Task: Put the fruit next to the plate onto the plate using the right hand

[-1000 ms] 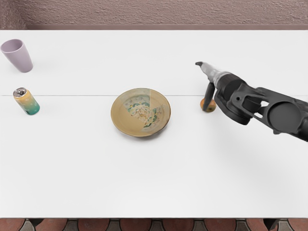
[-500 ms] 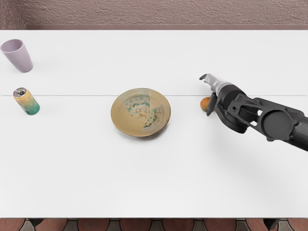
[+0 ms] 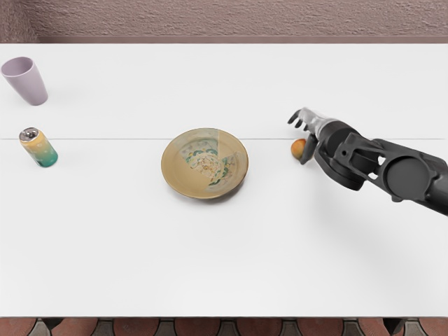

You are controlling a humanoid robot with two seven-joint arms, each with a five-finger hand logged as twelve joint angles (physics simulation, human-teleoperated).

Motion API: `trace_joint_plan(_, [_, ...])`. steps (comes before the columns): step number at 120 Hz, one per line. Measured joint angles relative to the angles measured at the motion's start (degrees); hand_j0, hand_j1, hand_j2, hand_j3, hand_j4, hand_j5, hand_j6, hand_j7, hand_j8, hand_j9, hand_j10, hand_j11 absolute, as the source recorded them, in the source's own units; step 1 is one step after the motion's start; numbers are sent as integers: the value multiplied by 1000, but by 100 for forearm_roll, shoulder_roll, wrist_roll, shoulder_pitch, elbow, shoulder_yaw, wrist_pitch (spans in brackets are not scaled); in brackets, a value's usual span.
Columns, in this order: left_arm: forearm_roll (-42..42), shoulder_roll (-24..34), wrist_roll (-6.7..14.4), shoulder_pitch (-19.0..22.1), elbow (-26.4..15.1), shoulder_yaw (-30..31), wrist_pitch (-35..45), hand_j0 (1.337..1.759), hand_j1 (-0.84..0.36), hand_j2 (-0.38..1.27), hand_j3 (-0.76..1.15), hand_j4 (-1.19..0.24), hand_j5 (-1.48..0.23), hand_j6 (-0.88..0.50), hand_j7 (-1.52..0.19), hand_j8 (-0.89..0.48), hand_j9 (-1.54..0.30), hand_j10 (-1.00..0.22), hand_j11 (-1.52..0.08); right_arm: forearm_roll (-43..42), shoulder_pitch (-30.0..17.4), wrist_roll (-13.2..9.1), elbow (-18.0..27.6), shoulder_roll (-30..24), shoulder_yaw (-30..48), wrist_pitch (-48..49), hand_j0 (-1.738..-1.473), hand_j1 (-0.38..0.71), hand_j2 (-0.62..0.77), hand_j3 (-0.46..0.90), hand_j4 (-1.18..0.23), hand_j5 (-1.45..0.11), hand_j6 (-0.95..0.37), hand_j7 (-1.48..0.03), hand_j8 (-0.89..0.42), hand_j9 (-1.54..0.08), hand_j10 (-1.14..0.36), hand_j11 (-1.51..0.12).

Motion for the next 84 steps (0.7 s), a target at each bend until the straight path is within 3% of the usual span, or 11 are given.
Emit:
trace_joint_plan(54, [0, 0, 0, 0, 0, 1, 0, 1658, 349, 0, 0, 0, 0, 0, 0, 0, 0, 0, 0, 491, 11, -1, 1, -79, 120, 265, -1657, 263, -33, 0, -529, -688, -530, -686, -509, -689, -528, -688])
trace_joint_plan(66, [0, 0, 0, 0, 0, 0, 0, 1658, 349, 0, 0, 0, 0, 0, 0, 0, 0, 0, 0, 738, 17, -3, 67, -144, 202, 418, -1656, 303, 73, 0, -608, -788, -537, -787, -469, -792, -606, -791])
trace_joint_plan(84, [0, 0, 0, 0, 0, -1, 0, 1658, 349, 0, 0, 0, 0, 0, 0, 0, 0, 0, 0, 882, 19, -3, 151, -221, 265, 500, -1655, 318, 182, 0, -668, -881, -546, -873, -462, -884, -608, -886])
